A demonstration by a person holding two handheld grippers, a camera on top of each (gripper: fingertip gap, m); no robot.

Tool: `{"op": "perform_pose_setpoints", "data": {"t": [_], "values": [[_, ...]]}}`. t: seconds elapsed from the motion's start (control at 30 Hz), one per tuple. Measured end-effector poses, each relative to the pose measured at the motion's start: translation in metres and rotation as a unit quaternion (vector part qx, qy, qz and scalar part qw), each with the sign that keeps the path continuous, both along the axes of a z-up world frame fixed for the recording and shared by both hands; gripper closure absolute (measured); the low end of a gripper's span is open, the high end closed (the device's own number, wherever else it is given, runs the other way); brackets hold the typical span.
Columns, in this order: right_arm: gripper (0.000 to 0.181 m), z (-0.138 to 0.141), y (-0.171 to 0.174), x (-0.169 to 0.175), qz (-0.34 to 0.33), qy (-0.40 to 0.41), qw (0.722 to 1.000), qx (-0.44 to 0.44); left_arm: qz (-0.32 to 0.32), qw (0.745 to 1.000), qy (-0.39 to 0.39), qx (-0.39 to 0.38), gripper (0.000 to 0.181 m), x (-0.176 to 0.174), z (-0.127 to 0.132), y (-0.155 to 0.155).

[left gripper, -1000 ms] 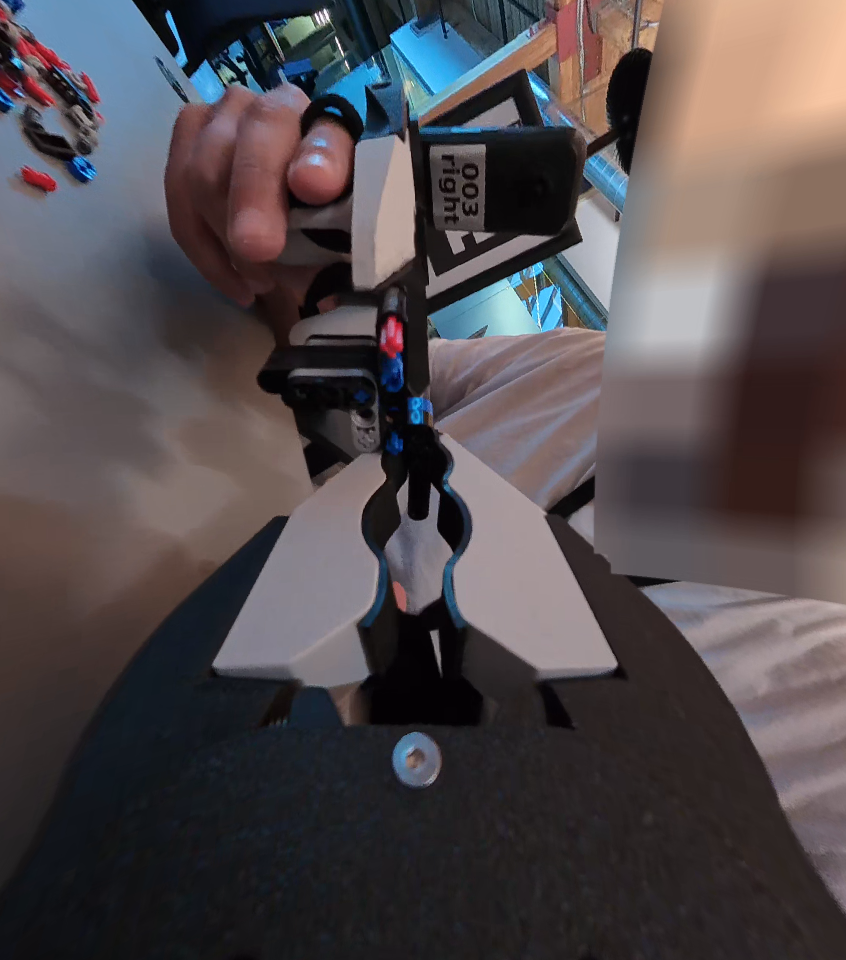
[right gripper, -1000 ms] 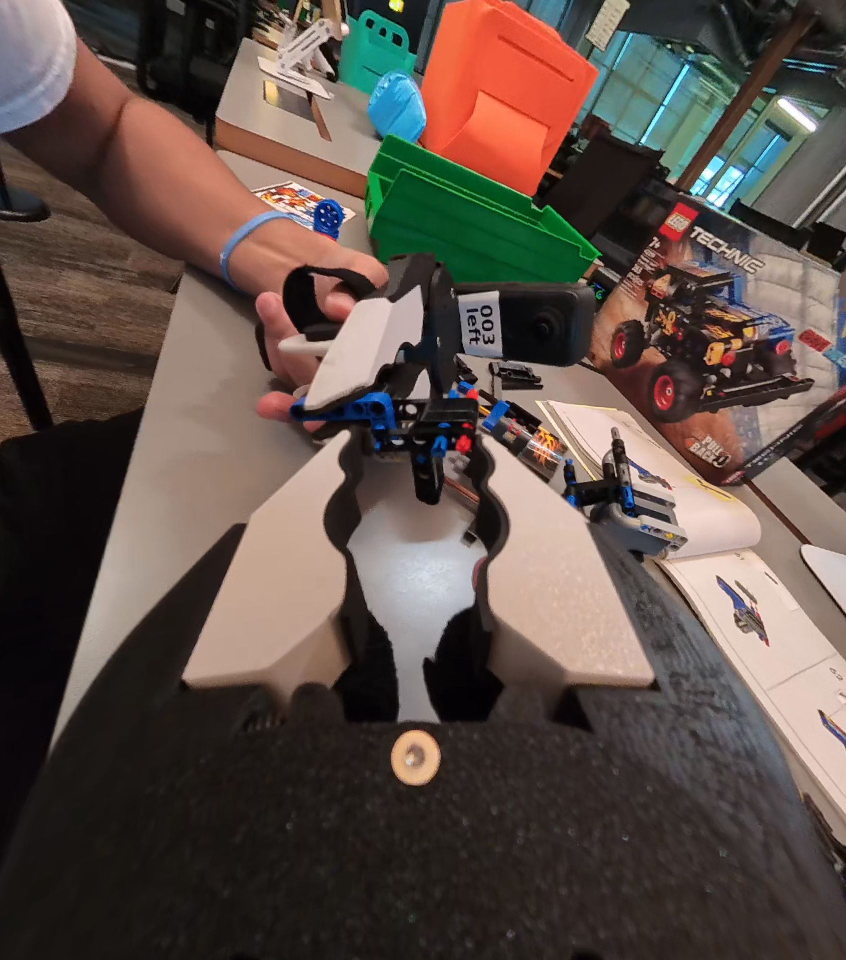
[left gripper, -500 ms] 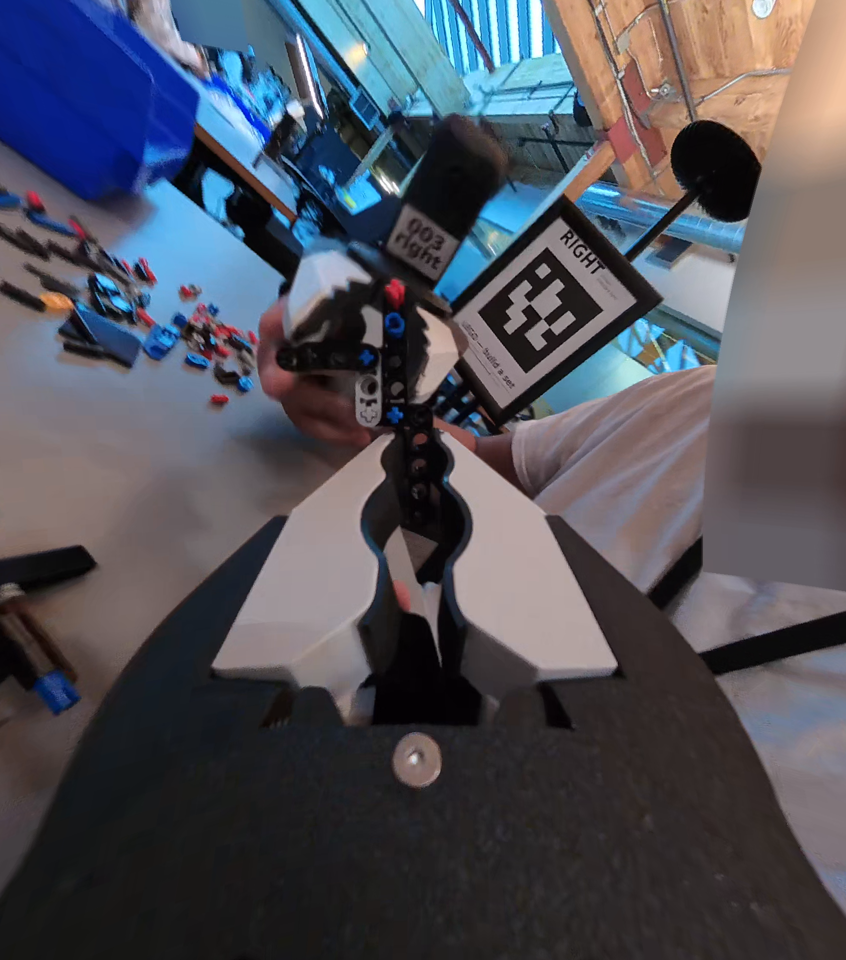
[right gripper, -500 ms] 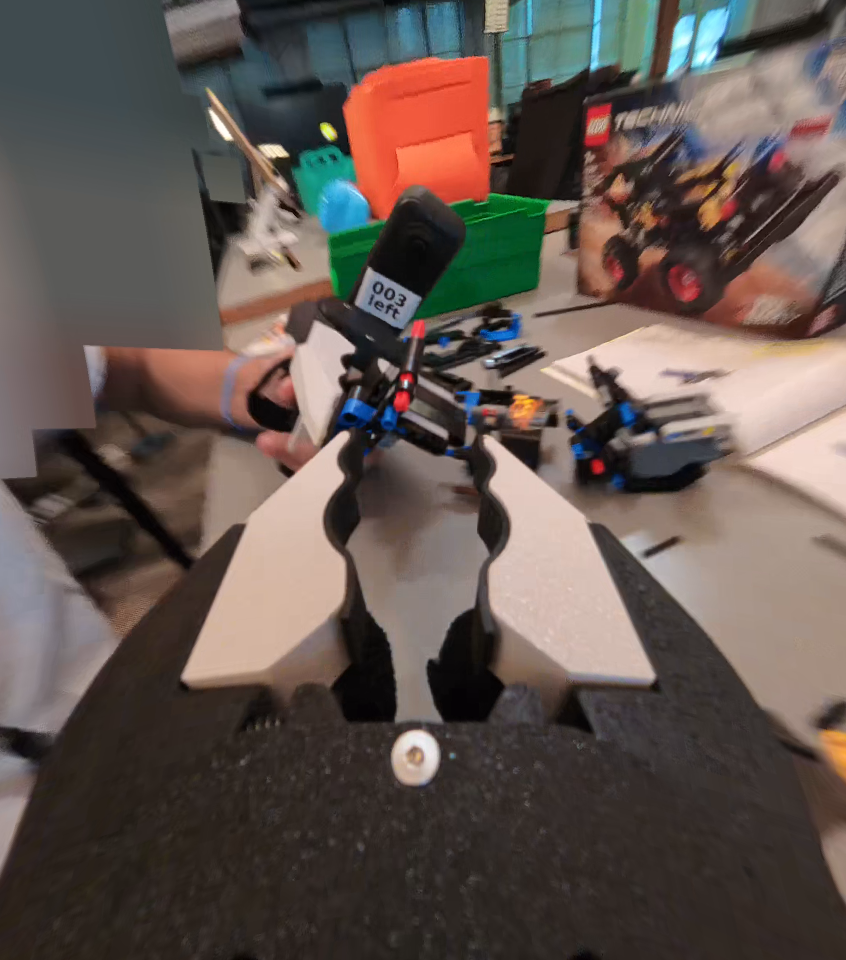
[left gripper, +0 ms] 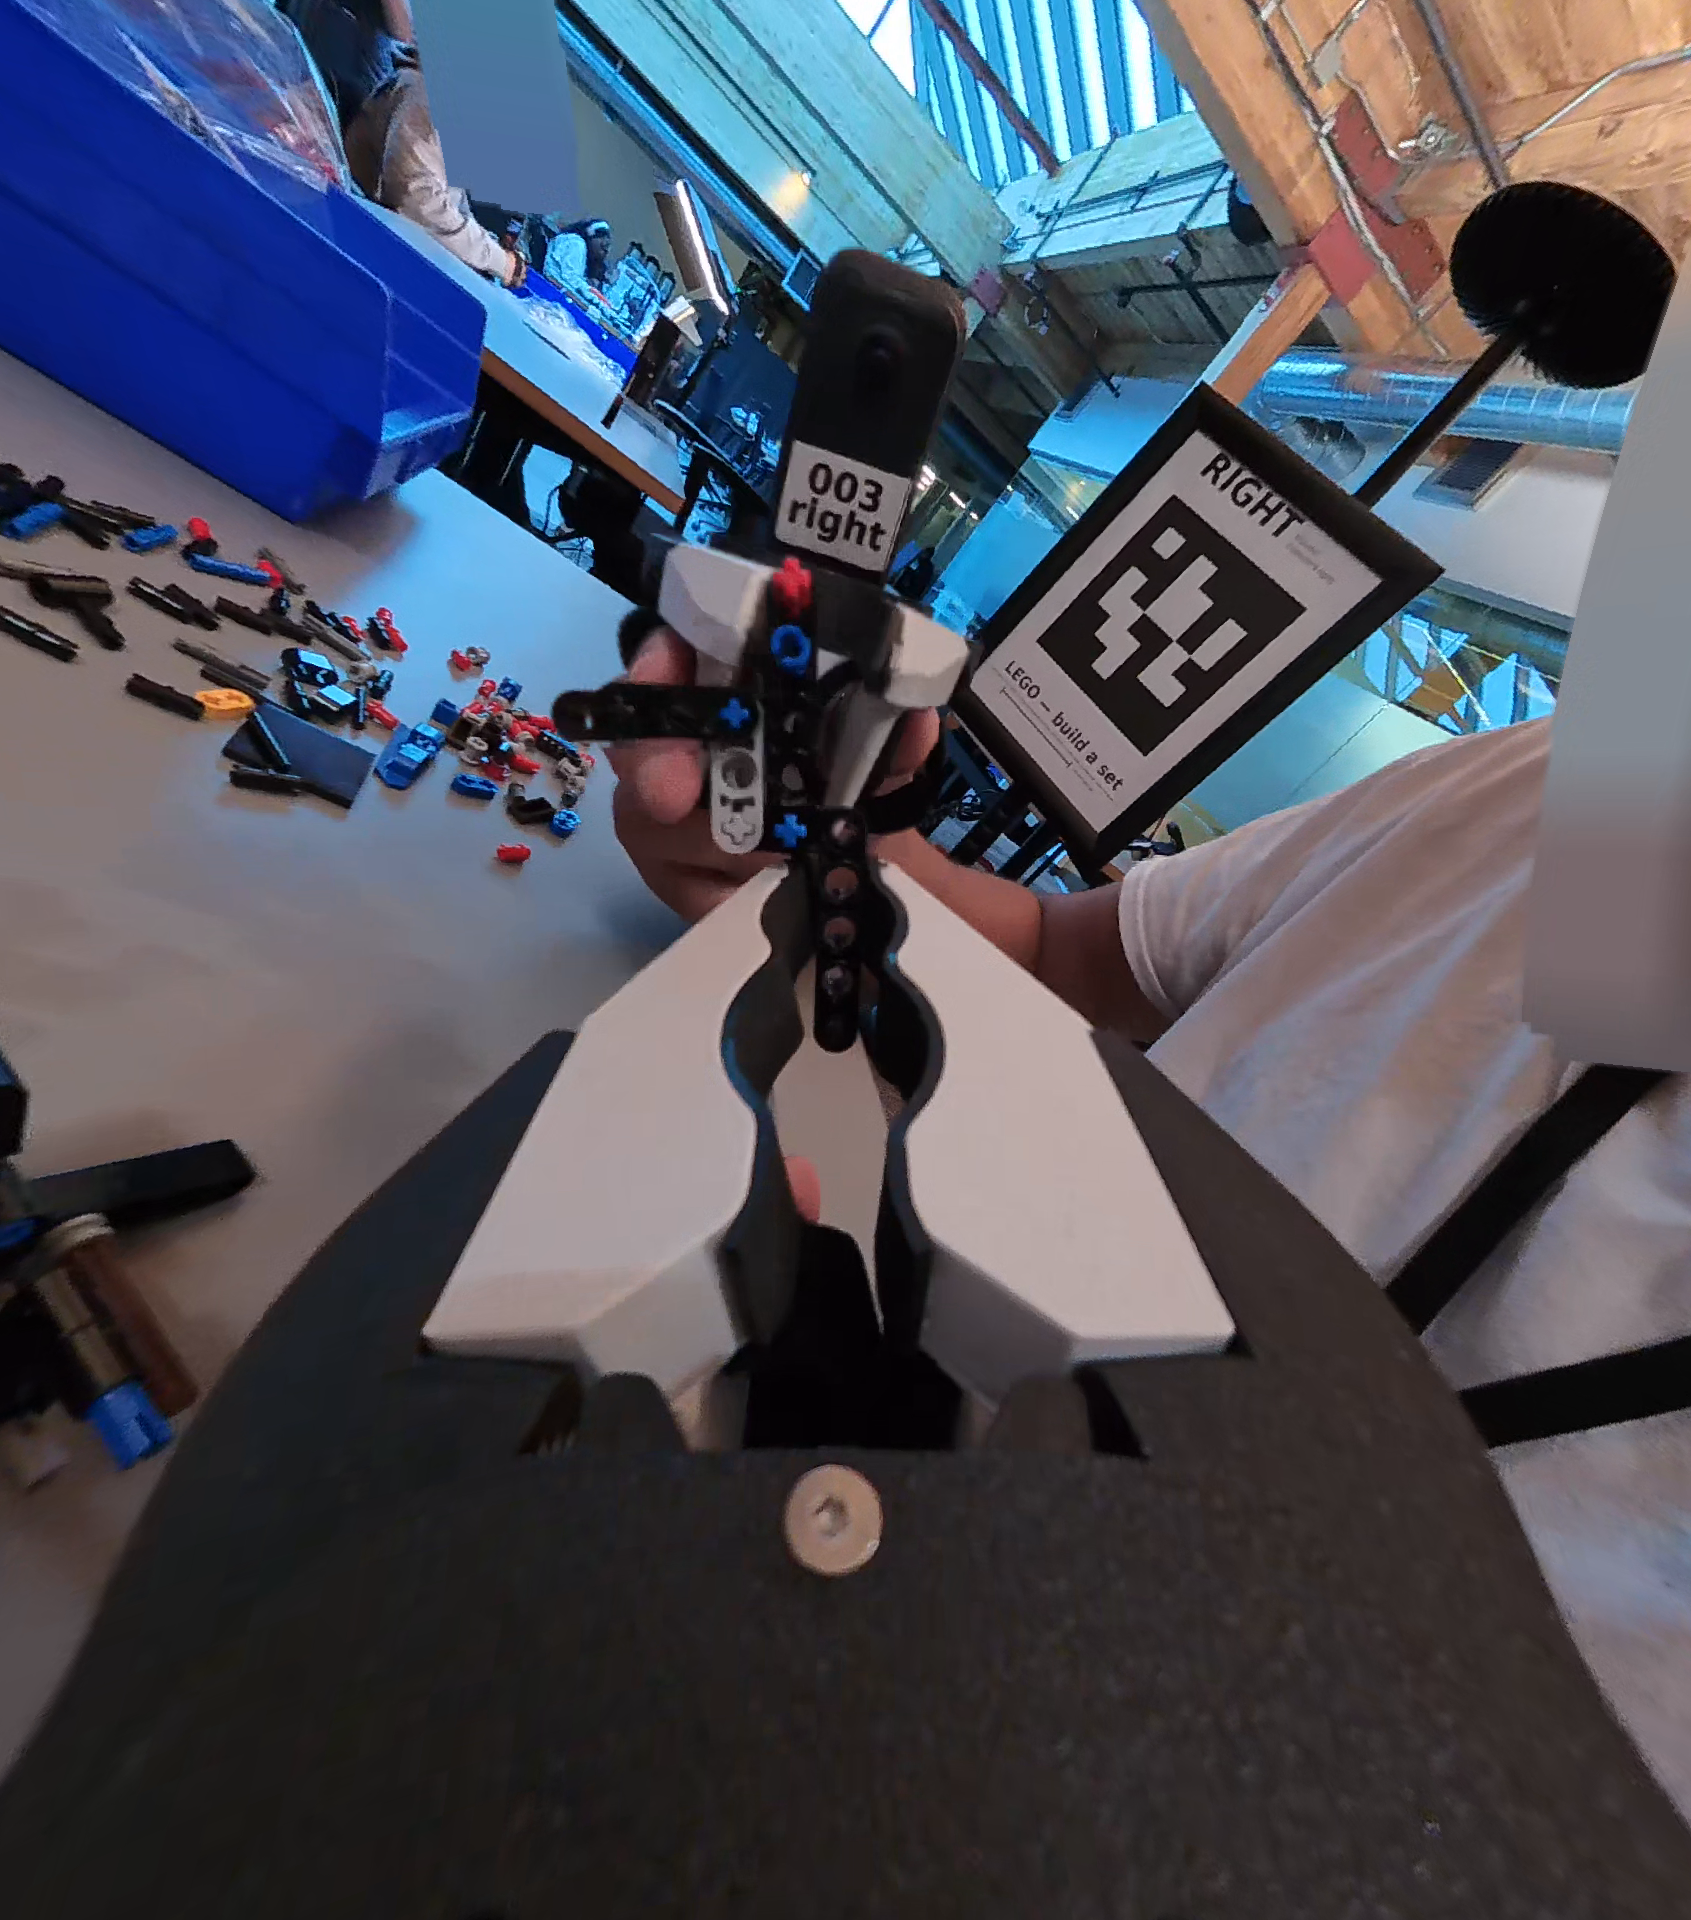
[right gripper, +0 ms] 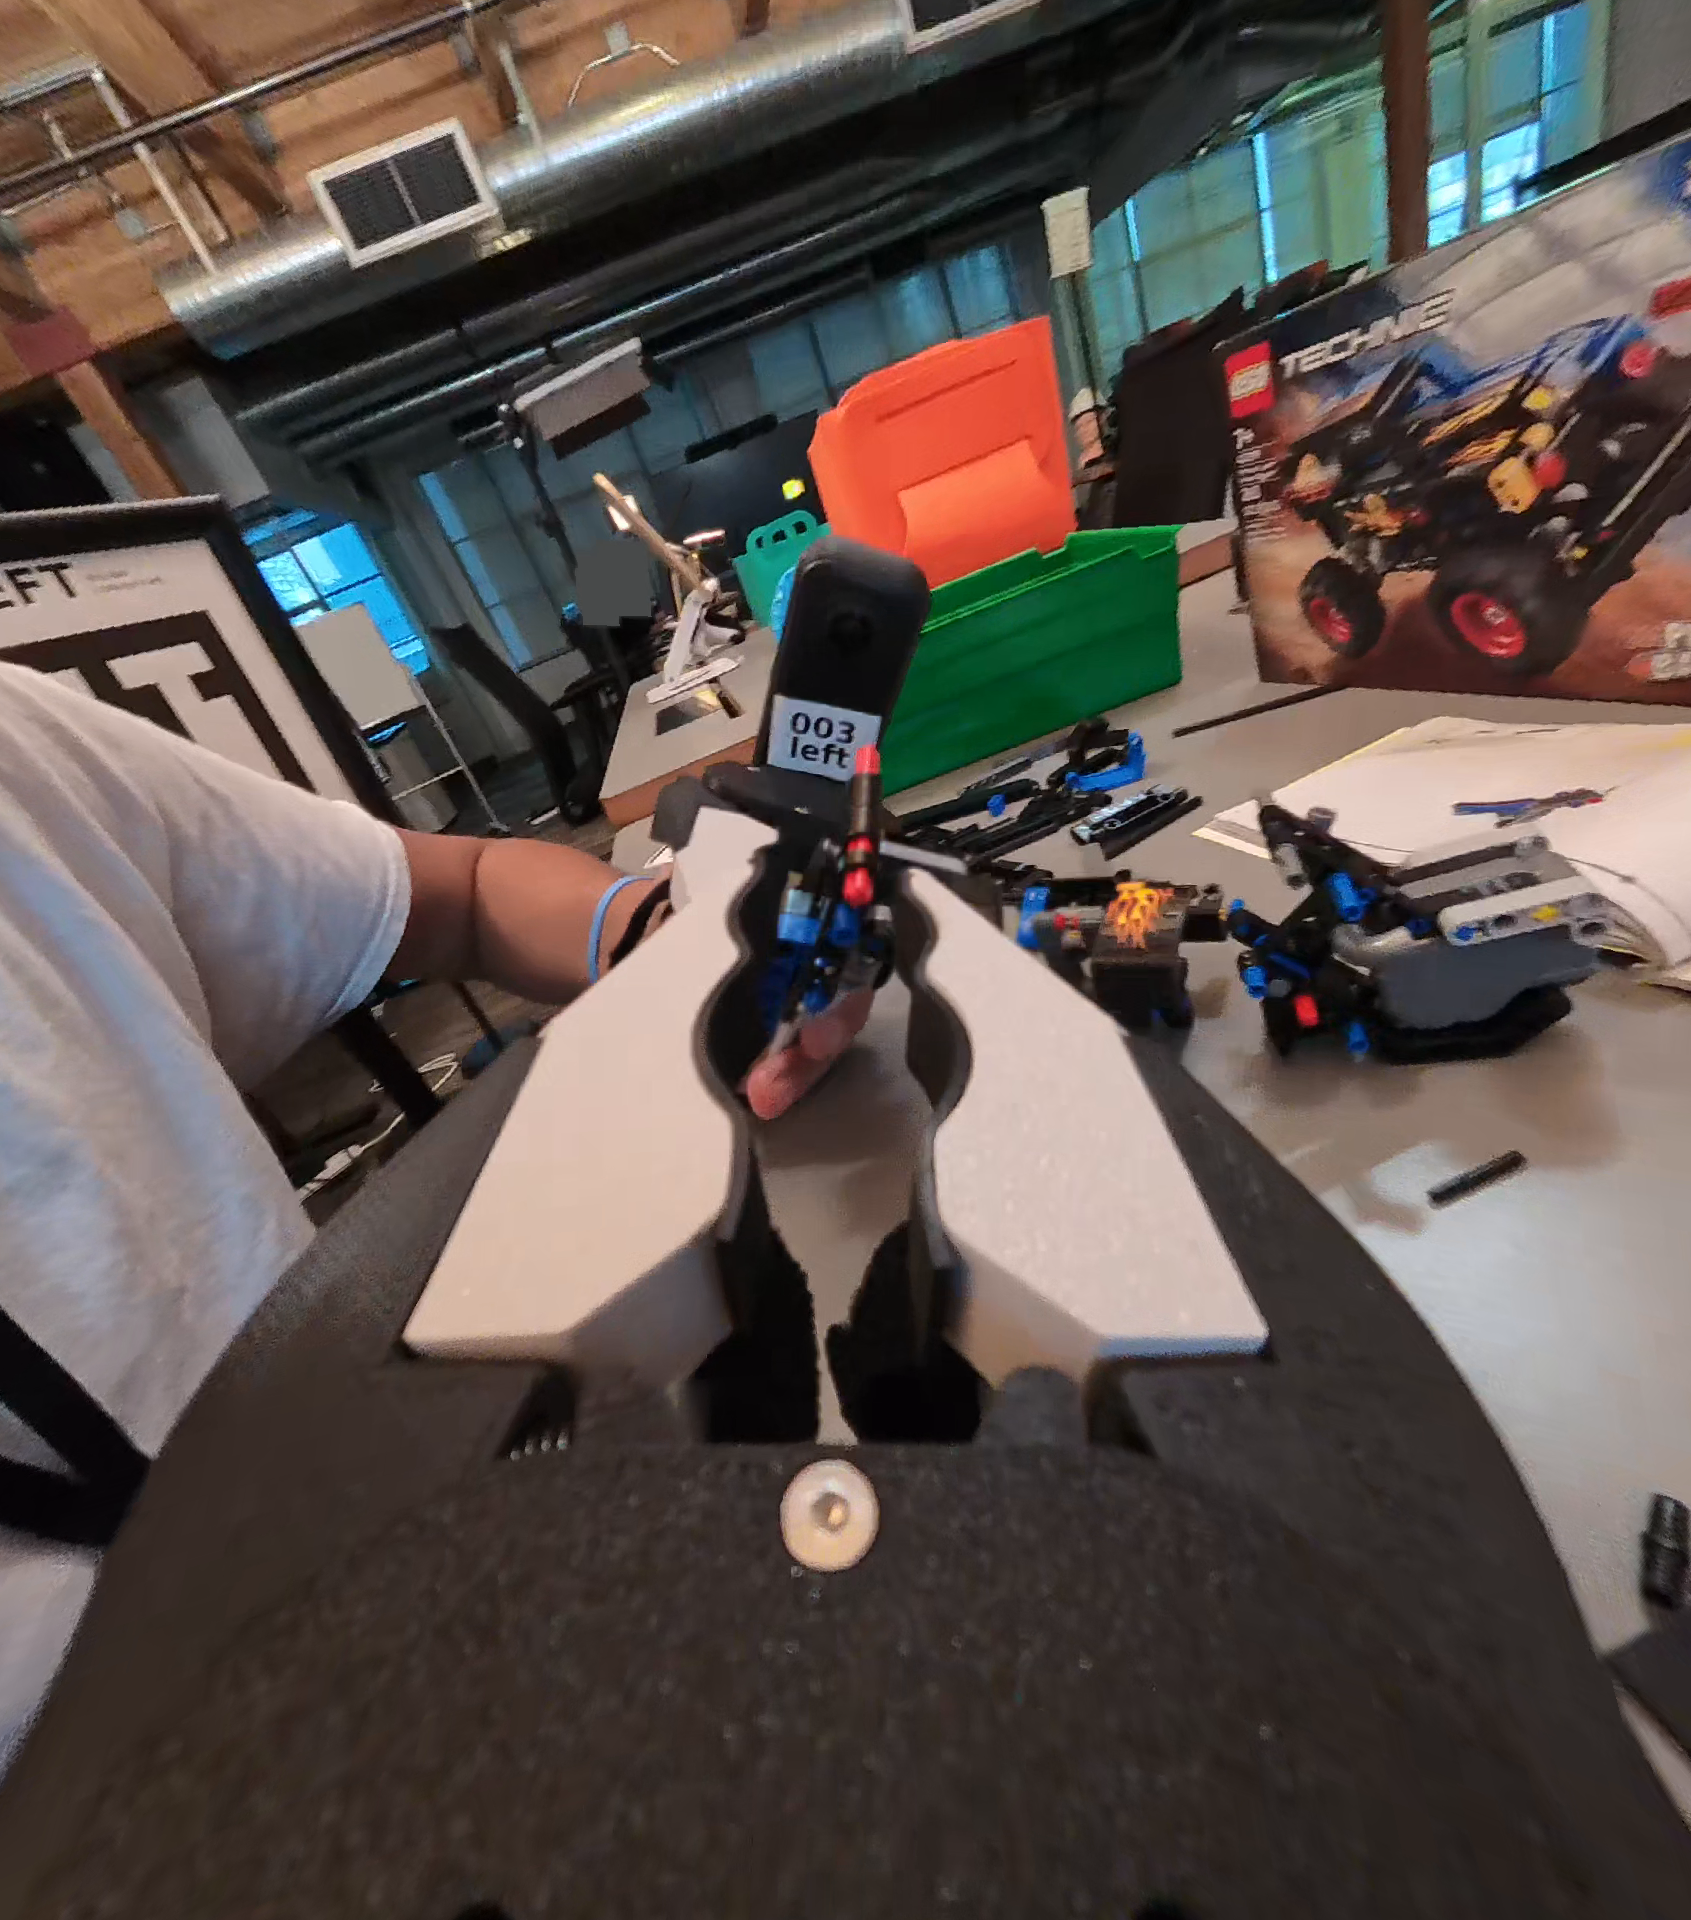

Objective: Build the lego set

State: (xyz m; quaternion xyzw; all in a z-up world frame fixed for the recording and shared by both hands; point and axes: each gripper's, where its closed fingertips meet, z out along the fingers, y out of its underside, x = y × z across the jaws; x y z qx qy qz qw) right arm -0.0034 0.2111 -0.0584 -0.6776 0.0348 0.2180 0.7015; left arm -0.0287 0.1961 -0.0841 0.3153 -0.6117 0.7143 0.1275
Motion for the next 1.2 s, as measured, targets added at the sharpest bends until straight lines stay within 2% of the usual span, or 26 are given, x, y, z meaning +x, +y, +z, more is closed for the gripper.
{"op": "perform_pose_setpoints", "data": {"t": [0.07, 0.17, 0.2, 0.23, 0.3, 0.43, 0.53, 0.6, 0.77, 0.93, 1.2], "values": [[0.174, -0.001, 0.001, -0.001, -0.001, -0.006, 1.000, -0.002, -0.014, 1.000, 0.003, 0.000, 0.176, -0.004, 0.000, -0.004], [0.175, -0.001, -0.001, -0.004, 0.018, 0.000, 1.000, -0.008, -0.015, 1.000, 0.001, 0.015, 0.176, -0.004, -0.003, -0.004], [0.175, -0.003, -0.001, -0.005, 0.022, -0.010, 1.000, -0.011, -0.008, 0.999, -0.008, 0.037, 0.173, -0.001, -0.006, -0.001], [0.175, -0.004, -0.002, -0.007, 0.027, -0.022, 0.999, -0.016, 0.001, 0.998, -0.023, 0.055, 0.162, 0.002, -0.006, 0.005], [0.175, -0.011, -0.001, -0.011, 0.036, -0.041, 0.998, -0.037, 0.035, 0.995, -0.057, 0.073, 0.147, 0.011, 0.003, 0.020], [0.175, -0.012, -0.001, -0.016, 0.054, -0.048, 0.996, -0.046, 0.049, 0.982, -0.123, 0.135, 0.148, 0.007, 0.002, 0.020], [0.175, -0.012, -0.003, -0.017, 0.065, -0.047, 0.995, -0.055, 0.061, 0.977, -0.138, 0.154, 0.151, 0.009, 0.001, 0.022], [0.175, -0.014, -0.004, -0.015, 0.060, -0.055, 0.995, -0.064, 0.095, 0.971, -0.148, 0.164, 0.139, 0.019, 0.004, 0.032], [0.175, -0.024, -0.003, -0.025, 0.077, -0.090, 0.989, -0.089, 0.046, 0.971, -0.176, 0.155, 0.145, 0.000, 0.008, 0.018], [0.175, -0.022, 0.002, -0.037, 0.090, -0.113, 0.986, -0.086, 0.020, 0.971, -0.185, 0.150, 0.176, -0.010, 0.006, 0.009], [0.178, -0.011, -0.003, -0.029, 0.057, -0.110, 0.991, -0.044, 0.013, 0.989, -0.131, 0.069, 0.177, -0.007, 0.016, 0.016]]}}
